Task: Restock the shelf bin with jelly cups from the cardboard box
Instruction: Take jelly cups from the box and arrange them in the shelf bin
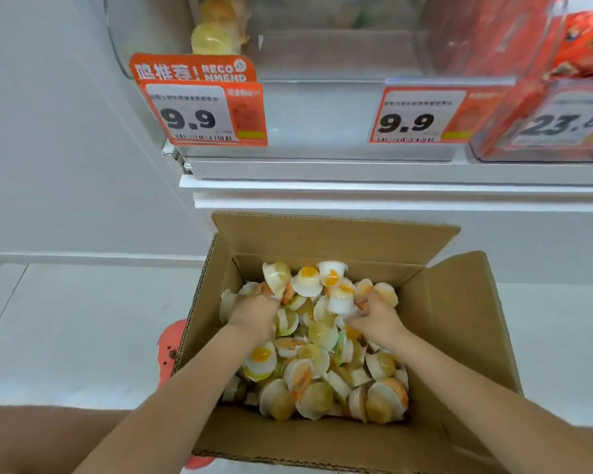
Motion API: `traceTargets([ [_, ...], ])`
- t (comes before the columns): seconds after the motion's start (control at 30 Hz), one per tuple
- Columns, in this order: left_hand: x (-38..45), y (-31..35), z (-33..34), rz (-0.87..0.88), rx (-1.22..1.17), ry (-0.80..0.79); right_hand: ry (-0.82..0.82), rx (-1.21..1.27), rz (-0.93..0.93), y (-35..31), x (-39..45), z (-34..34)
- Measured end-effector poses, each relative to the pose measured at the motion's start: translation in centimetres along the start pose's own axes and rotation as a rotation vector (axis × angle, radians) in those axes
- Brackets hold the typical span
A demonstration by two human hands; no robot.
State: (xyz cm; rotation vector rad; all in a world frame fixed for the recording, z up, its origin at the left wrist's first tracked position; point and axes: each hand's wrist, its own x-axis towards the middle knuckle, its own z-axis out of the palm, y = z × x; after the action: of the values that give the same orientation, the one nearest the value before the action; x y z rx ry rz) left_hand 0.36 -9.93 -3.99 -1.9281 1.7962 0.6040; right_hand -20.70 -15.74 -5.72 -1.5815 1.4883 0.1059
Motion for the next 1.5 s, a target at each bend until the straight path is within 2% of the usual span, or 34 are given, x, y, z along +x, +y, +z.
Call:
traceTargets([
  [0.13,1.3,-0.6,2.0,0.028,0.062,-0.076,-0.034,0.053,0.077,1.5,1.6,1.4],
  [0.23,1.6,-0.1,3.0,0.003,0.071,-0.054,-0.036,0.122,0.139,2.4,1.8,1.1],
  [0.4,1.5,0.2,2.7,-0.02,-0.128,-0.048,-0.097,0.093,0.15,4.0,1.8,1.4],
  [0.47,1.0,0.2,1.9,-0.074,-0.445,-0.029,-0.164,0.181,0.213,4.3,1.8,1.6],
  [0.53,0.4,0.7,0.1,-0.228,-0.967,-0.073,-0.218,0.271,0.294,4.5,1.6,2.2],
  [0.57,0.2,0.9,-0.9,-0.328,-1.281,-0.154,-0.246,0.288,0.319,4.4,1.4,2.7],
  [0.63,-0.3,0.9,-2.4,-0.494,-1.879,-0.415,-0.256,0.29,0.318,4.5,1.1,3.6],
  [0.67,-0.5,0.6,-2.6,-0.528,-2.064,-0.512,-0.238,0.288,0.302,4.4,0.9,3.9],
  [0.7,-0.9,0.4,-2.7,-0.524,-2.141,-0.57,-0.225,0.269,0.299,4.3,0.7,3.8],
  [0.77,-1.5,-0.2,-2.8,-0.502,-2.141,-0.603,-0.253,0.262,0.29,3.8,0.3,3.1],
  [0.87,-2.7,-0.4,-4.4,-0.479,-2.136,-0.566,-0.458,0.264,0.235,2.1,-1.0,0.5],
  [0.93,-3.6,-0.6,-6.2,-0.439,-2.154,-0.533,-0.558,0.418,0.199,0.2,-2.2,-1.9],
  [1.03,-5.4,-1.0,-10.0,-0.33,-2.14,-0.49,-0.624,0.671,0.055,-4.2,-4.6,-6.7],
  [1.1,-7.1,-1.2,-13.2,-0.203,-2.063,-0.435,-0.594,0.624,-0.101,-7.8,-7.3,-10.4],
  [1.17,-9.3,-1.2,-16.5,-0.088,-2.009,-0.392,-0.499,0.538,-0.283,-10.7,-10.0,-13.7],
  [1.27,-12.8,-1.0,-20.3,-0.023,-2.061,-0.34,-0.37,0.535,-0.541,-12.9,-13.7,-17.0],
  [1.4,-15.7,0.1,-22.0,0.031,-2.284,-0.339,-0.418,0.776,-0.694,-13.3,-15.7,-18.0],
  [1.5,-15.9,1.1,-22.4,0.049,-2.299,-0.354,-0.365,0.724,-0.802,-14.5,-16.1,-18.0],
])
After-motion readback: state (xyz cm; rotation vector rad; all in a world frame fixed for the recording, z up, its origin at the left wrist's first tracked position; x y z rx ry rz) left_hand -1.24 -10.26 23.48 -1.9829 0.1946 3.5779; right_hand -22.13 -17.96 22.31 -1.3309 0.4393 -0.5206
